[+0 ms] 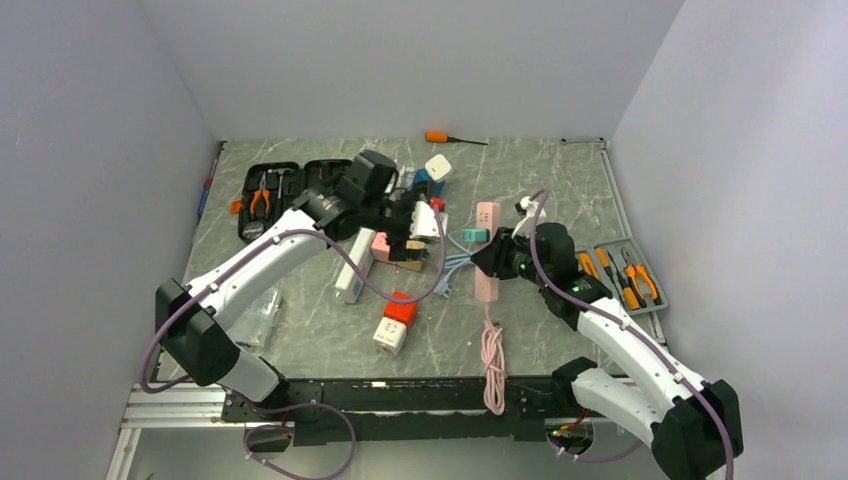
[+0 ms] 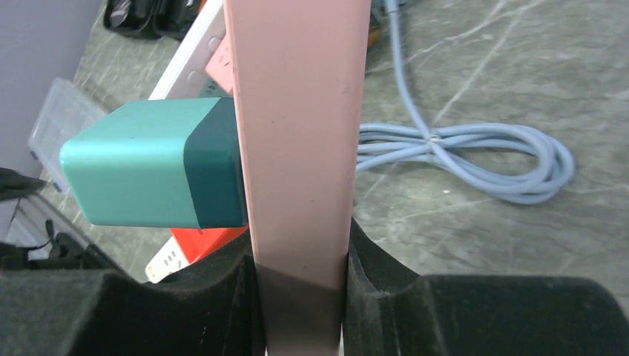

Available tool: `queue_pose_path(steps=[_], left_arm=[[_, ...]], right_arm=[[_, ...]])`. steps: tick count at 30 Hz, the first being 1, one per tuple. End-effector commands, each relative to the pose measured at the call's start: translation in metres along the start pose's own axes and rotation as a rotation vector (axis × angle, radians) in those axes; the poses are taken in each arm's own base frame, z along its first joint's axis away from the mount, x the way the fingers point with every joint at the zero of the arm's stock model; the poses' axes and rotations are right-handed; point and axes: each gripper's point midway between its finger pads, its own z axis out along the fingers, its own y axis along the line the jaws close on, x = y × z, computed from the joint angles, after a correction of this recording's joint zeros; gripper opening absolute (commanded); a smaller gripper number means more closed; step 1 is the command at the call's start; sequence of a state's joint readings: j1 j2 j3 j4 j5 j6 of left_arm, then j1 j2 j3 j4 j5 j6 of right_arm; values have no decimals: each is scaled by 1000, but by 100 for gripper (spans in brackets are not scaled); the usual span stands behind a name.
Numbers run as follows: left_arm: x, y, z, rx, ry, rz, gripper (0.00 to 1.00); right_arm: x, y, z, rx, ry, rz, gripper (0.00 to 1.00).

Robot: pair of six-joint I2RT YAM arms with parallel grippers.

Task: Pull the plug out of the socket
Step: Place the plug at the center of the board, then remove the plug from the socket.

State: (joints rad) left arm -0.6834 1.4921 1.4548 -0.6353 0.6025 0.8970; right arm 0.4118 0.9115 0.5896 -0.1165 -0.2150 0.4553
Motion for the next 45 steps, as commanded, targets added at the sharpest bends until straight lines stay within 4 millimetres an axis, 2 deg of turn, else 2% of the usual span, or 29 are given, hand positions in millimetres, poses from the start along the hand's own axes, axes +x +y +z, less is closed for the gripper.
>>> queue_pose_path(steps=[1, 7, 12, 22, 32, 35, 37, 39, 45], left_arm=[[-3, 4, 19, -38, 48, 66, 99], [-21, 9, 32, -45, 28, 35, 99], [-26, 10, 32, -54, 18, 12, 99], [-25, 15, 38, -76, 25, -37, 81], [-20, 20, 43, -120, 62, -30, 74], [-21, 23, 44, -125, 71, -37, 69], [-22, 25, 45, -132, 70, -33, 61], [-22, 27, 46, -141, 75, -22, 50], [-17, 33, 48, -179, 127, 17, 0]], right_arm=[[-31, 50, -2, -114, -58, -36, 0], [-32, 70, 3, -144, -53, -43, 0], [-32, 79, 10, -168, -41, -48, 0], [-39, 90, 19, -170, -51, -38, 0], [-49, 98, 20, -178, -67, -5, 0], [-51, 100, 19, -179, -68, -4, 0], [-51, 100, 19, -179, -67, -2, 0], [-50, 98, 18, -174, -65, -1, 0], [-44, 90, 21, -131, -47, 23, 0]])
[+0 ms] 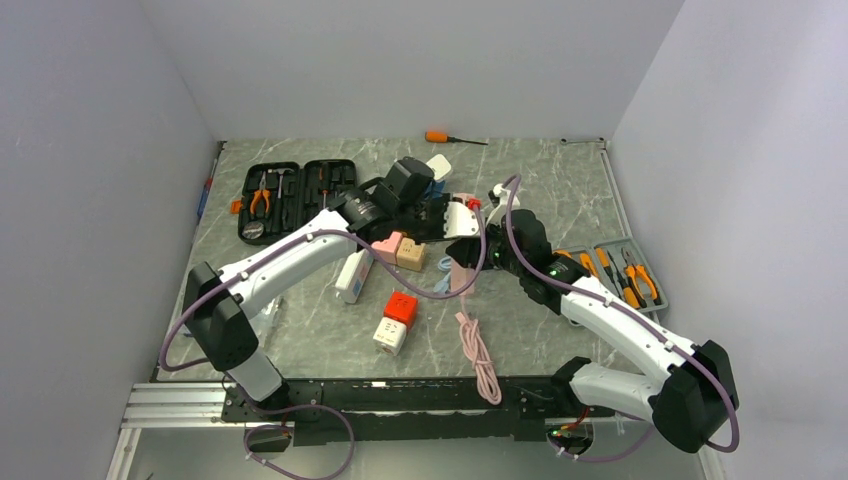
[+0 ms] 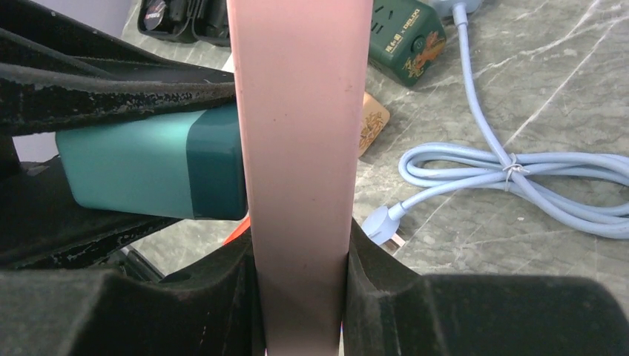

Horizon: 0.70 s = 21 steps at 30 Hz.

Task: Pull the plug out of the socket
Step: Remove the plug from the socket, then place the socket at the center of the board.

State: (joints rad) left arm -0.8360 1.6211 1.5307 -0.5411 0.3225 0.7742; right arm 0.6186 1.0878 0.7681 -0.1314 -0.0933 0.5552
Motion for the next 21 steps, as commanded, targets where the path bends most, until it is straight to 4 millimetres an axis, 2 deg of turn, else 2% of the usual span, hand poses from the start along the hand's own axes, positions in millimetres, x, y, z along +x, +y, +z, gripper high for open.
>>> queue_pose_path(steps=[1, 8, 14, 21], left_arm=[[-11, 22, 0, -88, 13, 38, 0], [-16, 39, -4, -173, 44, 40, 0], [-14, 43, -11, -238, 53, 64, 0], [-17, 47, -26, -267, 60, 67, 0]], right_arm=[[-36, 28, -5, -74, -97, 14, 0], [-38, 6, 6, 30, -89, 97, 0], [-43, -34, 11, 86, -93, 198, 0], [-25, -81, 20, 205, -48, 196, 0]])
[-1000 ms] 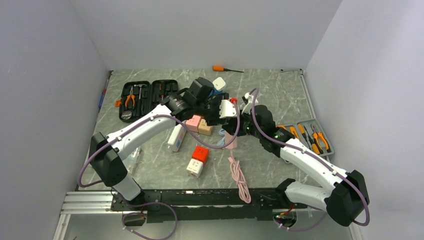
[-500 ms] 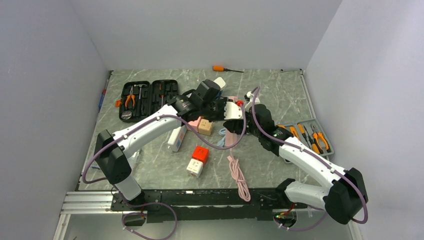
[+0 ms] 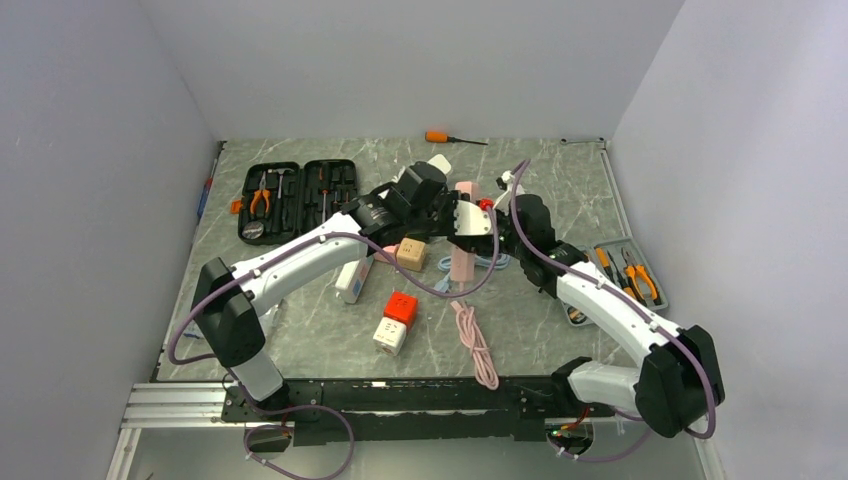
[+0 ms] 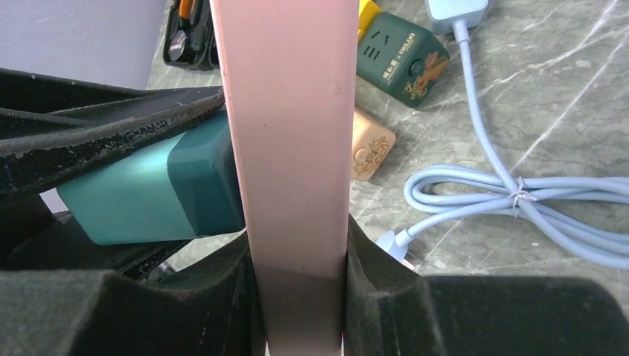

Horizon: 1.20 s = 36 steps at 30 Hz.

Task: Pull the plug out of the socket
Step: Place the socket at the center of the board, then place the plug at the center of the board.

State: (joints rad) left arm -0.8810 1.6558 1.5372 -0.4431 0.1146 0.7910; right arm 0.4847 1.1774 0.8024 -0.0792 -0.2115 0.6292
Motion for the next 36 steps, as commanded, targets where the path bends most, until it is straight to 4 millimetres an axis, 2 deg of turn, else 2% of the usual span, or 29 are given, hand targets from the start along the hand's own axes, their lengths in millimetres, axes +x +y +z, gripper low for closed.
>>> queue_pose_path(steps=[1, 9, 13, 15, 17, 20, 22, 24, 29, 33, 36], left_arm=[[-15, 29, -36, -108, -17, 8, 0], [-8, 38, -54, -89, -26, -16, 0], [-7, 38, -64, -76, -33, -18, 0], [-8, 38, -69, -76, -35, -18, 0], [-9, 37, -73, -74, -36, -29, 0], [-7, 33, -76, -57, -20, -48, 0], [-4, 27, -77, -32, -6, -57, 0], [-3, 16, -80, 9, -9, -63, 0], [-2, -5, -87, 59, -39, -75, 0], [5, -19, -85, 96, -27, -86, 0], [8, -32, -78, 138, -31, -105, 0]], right_arm=[[-8, -66, 6, 219, -47, 69, 0], [8, -113, 10, 329, 5, 92, 0], [10, -123, 12, 362, 11, 87, 0], [1, -125, 13, 373, -3, 76, 0], [-16, -125, 15, 383, -20, 57, 0], [-55, -130, 19, 411, -53, 12, 0], [-74, -137, 25, 430, -54, -9, 0], [-83, -152, 32, 474, -29, -46, 0], [-82, -187, 55, 562, 64, -92, 0], [-84, -217, 65, 651, 95, -102, 0], [-86, -229, 69, 687, 115, -74, 2]])
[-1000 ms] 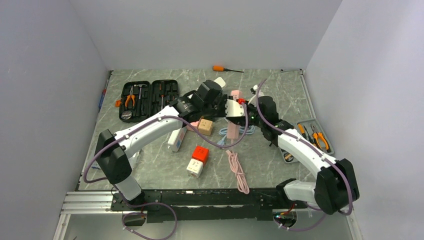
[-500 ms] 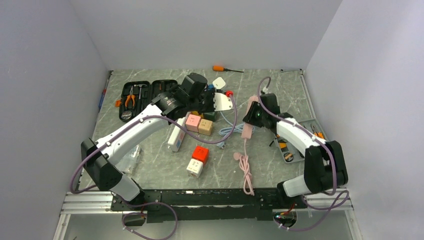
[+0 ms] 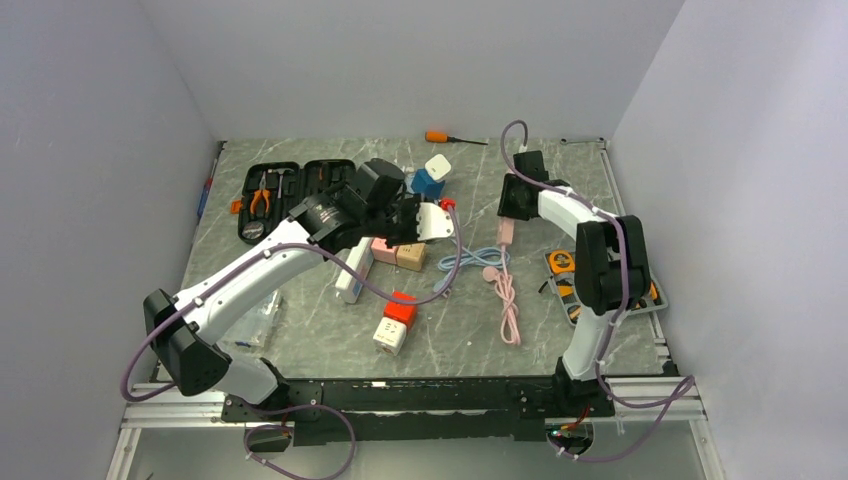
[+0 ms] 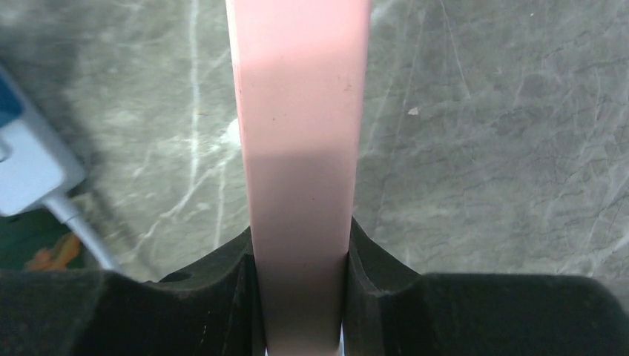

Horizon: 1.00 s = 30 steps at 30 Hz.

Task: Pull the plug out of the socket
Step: Place the plug at the center of the board.

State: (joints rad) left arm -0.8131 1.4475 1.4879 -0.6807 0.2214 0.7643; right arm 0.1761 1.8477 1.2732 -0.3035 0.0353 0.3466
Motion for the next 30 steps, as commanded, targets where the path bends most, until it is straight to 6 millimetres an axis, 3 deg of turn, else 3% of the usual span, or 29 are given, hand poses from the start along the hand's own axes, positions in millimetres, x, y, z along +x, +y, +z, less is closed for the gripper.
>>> queue_pose_path(steps=[1, 4, 7, 12, 17, 21, 25, 30], left_arm=[[-5, -22, 4, 72, -45, -31, 0], [-2, -42, 18, 130, -38, -41, 0], [-2, -63, 33, 194, -28, -55, 0], [-5, -87, 61, 274, -3, -49, 0], [-16, -100, 92, 319, -6, -41, 0], [-36, -107, 110, 340, -36, -21, 0], [-46, -118, 131, 360, -51, 5, 0], [-43, -147, 157, 422, -34, 14, 0]], right_arm=[[-20, -15, 5, 76, -6, -14, 13], [-7, -20, 14, 102, 52, 1, 37], [3, -24, 16, 119, 71, 26, 53], [-5, -21, -5, 102, 21, 58, 82], [-29, -20, -53, 86, -95, 115, 87], [-51, -34, -104, 84, -206, 205, 100], [-51, -43, -139, 81, -271, 251, 100], [-37, -50, -158, 86, -302, 275, 100]])
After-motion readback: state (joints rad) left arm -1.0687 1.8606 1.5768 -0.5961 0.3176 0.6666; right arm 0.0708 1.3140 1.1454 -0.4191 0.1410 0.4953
